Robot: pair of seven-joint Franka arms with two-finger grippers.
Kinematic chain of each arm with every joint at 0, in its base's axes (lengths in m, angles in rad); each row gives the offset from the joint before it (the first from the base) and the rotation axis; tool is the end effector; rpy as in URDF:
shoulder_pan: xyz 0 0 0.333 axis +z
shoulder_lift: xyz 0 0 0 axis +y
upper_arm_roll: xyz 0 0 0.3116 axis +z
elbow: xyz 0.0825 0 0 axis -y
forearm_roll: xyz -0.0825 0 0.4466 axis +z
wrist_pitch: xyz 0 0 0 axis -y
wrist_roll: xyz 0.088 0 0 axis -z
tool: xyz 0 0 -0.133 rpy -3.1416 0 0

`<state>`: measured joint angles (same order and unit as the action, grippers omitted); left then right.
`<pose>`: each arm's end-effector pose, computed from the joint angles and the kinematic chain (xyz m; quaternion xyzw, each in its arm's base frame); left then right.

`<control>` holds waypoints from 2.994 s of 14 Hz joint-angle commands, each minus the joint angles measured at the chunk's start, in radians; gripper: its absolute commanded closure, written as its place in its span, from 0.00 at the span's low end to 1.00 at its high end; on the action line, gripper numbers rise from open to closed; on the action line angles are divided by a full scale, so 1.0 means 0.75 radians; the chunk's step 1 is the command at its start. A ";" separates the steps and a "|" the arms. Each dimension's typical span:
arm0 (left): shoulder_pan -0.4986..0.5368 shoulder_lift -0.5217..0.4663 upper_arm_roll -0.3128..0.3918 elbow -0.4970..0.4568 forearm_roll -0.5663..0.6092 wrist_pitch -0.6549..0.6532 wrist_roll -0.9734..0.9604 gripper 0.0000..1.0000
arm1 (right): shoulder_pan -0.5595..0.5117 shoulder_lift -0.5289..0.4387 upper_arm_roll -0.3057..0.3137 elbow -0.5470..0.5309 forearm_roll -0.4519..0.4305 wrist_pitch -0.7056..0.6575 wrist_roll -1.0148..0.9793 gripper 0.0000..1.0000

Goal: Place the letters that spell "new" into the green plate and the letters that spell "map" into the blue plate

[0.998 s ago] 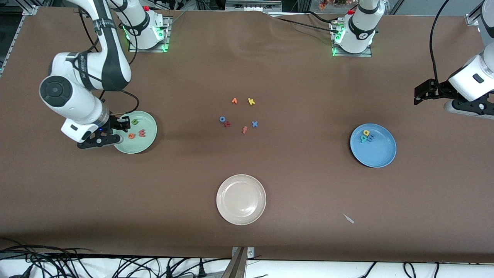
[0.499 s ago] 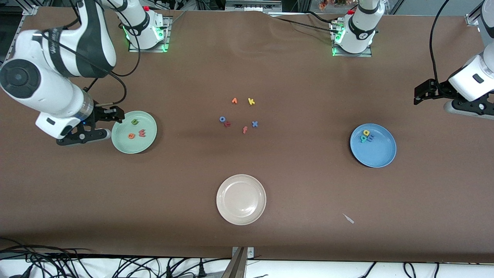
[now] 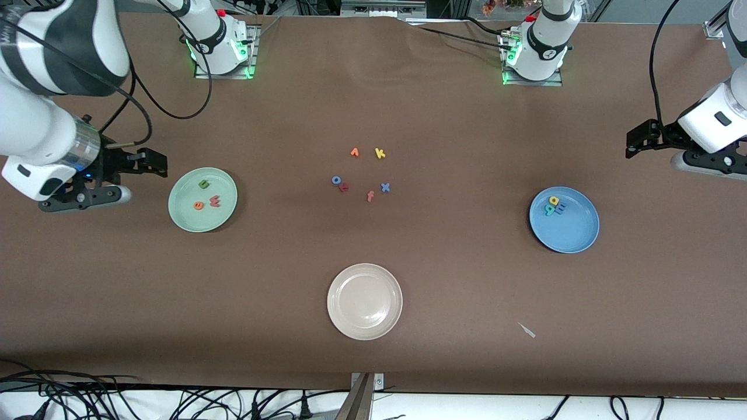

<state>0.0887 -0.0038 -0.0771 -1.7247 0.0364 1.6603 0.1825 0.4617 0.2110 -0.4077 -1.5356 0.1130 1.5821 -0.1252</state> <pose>0.6149 0.0116 0.5217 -0.9955 0.0875 0.0319 0.0152 0.6597 0.0689 0.4881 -0.9935 -0.0854 0.0729 0.0171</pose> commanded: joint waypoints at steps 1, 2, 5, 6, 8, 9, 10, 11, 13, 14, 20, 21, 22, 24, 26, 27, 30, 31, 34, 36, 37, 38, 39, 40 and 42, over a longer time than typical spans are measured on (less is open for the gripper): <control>-0.004 0.011 0.007 0.031 -0.034 -0.027 0.025 0.00 | -0.381 -0.070 0.397 -0.002 0.019 -0.044 0.034 0.00; -0.004 0.011 0.007 0.031 -0.034 -0.027 0.025 0.00 | -0.431 -0.101 0.451 -0.020 0.005 -0.044 0.087 0.00; -0.004 0.011 0.007 0.031 -0.034 -0.027 0.025 0.00 | -0.436 -0.222 0.458 -0.102 -0.042 -0.044 0.116 0.00; -0.004 0.011 0.007 0.031 -0.034 -0.027 0.025 0.00 | -0.436 -0.248 0.458 -0.122 -0.063 -0.048 0.116 0.00; -0.004 0.011 0.007 0.031 -0.034 -0.027 0.025 0.00 | -0.436 -0.263 0.456 -0.125 -0.071 -0.095 0.120 0.00; -0.004 0.011 0.007 0.031 -0.034 -0.027 0.025 0.00 | -0.436 -0.257 0.456 -0.117 -0.071 -0.093 0.120 0.00; -0.004 0.011 0.007 0.031 -0.034 -0.027 0.025 0.00 | -0.436 -0.253 0.456 -0.110 -0.071 -0.093 0.118 0.00; -0.004 0.011 0.007 0.031 -0.034 -0.029 0.025 0.00 | -0.434 -0.253 0.460 -0.108 -0.081 -0.095 0.118 0.00; -0.004 0.011 0.007 0.031 -0.034 -0.029 0.025 0.00 | -0.434 -0.267 0.458 -0.100 -0.096 -0.109 0.114 0.00; -0.004 0.011 0.007 0.031 -0.034 -0.029 0.025 0.00 | -0.436 -0.273 0.448 -0.094 -0.096 -0.146 0.114 0.00; -0.004 0.011 0.007 0.031 -0.034 -0.027 0.025 0.00 | -0.432 -0.269 0.423 -0.014 -0.091 -0.187 0.110 0.00; -0.006 0.011 0.007 0.031 -0.034 -0.029 0.025 0.00 | -0.430 -0.259 0.423 -0.006 -0.095 -0.187 0.110 0.00; -0.006 0.011 0.007 0.031 -0.034 -0.029 0.025 0.00 | -0.429 -0.259 0.423 -0.006 -0.096 -0.187 0.108 0.00; -0.006 0.011 0.007 0.031 -0.034 -0.029 0.025 0.00 | -0.429 -0.259 0.425 -0.006 -0.096 -0.189 0.106 0.00; -0.006 0.011 0.007 0.031 -0.034 -0.027 0.025 0.00 | -0.427 -0.255 0.427 -0.010 -0.098 -0.191 0.108 0.00; -0.006 0.011 0.007 0.031 -0.034 -0.029 0.025 0.00 | -0.427 -0.243 0.425 -0.010 -0.098 -0.189 0.108 0.00; -0.006 0.013 0.007 0.031 -0.034 -0.029 0.025 0.00 | -0.429 -0.226 0.423 -0.010 -0.102 -0.185 0.097 0.00; -0.004 0.013 0.007 0.031 -0.034 -0.029 0.025 0.00 | -0.432 -0.224 0.423 -0.010 -0.108 -0.187 0.095 0.00; -0.006 0.013 0.007 0.031 -0.034 -0.029 0.025 0.00 | -0.434 -0.222 0.423 -0.010 -0.110 -0.189 0.095 0.00; -0.006 0.013 0.007 0.031 -0.034 -0.027 0.025 0.00 | -0.436 -0.222 0.419 -0.012 -0.110 -0.189 0.083 0.00; -0.006 0.013 0.007 0.031 -0.034 -0.029 0.025 0.00 | -0.434 -0.222 0.419 -0.010 -0.110 -0.189 0.079 0.00; -0.006 0.011 0.007 0.031 -0.034 -0.027 0.025 0.00 | -0.436 -0.222 0.417 -0.008 -0.110 -0.189 0.079 0.00; -0.006 0.013 0.007 0.031 -0.034 -0.027 0.025 0.00 | -0.436 -0.222 0.417 -0.008 -0.110 -0.189 0.077 0.00; -0.006 0.013 0.007 0.031 -0.034 -0.029 0.025 0.00 | -0.436 -0.222 0.417 -0.006 -0.112 -0.189 0.079 0.00; -0.006 0.013 0.007 0.031 -0.034 -0.029 0.025 0.00 | -0.434 -0.222 0.417 -0.008 -0.112 -0.187 0.079 0.00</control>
<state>0.0887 -0.0034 -0.0773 -1.7246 0.0364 1.6578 0.1825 0.1436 0.0389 -0.0991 -1.5658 0.0411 1.4619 -0.0516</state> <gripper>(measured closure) 0.000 0.000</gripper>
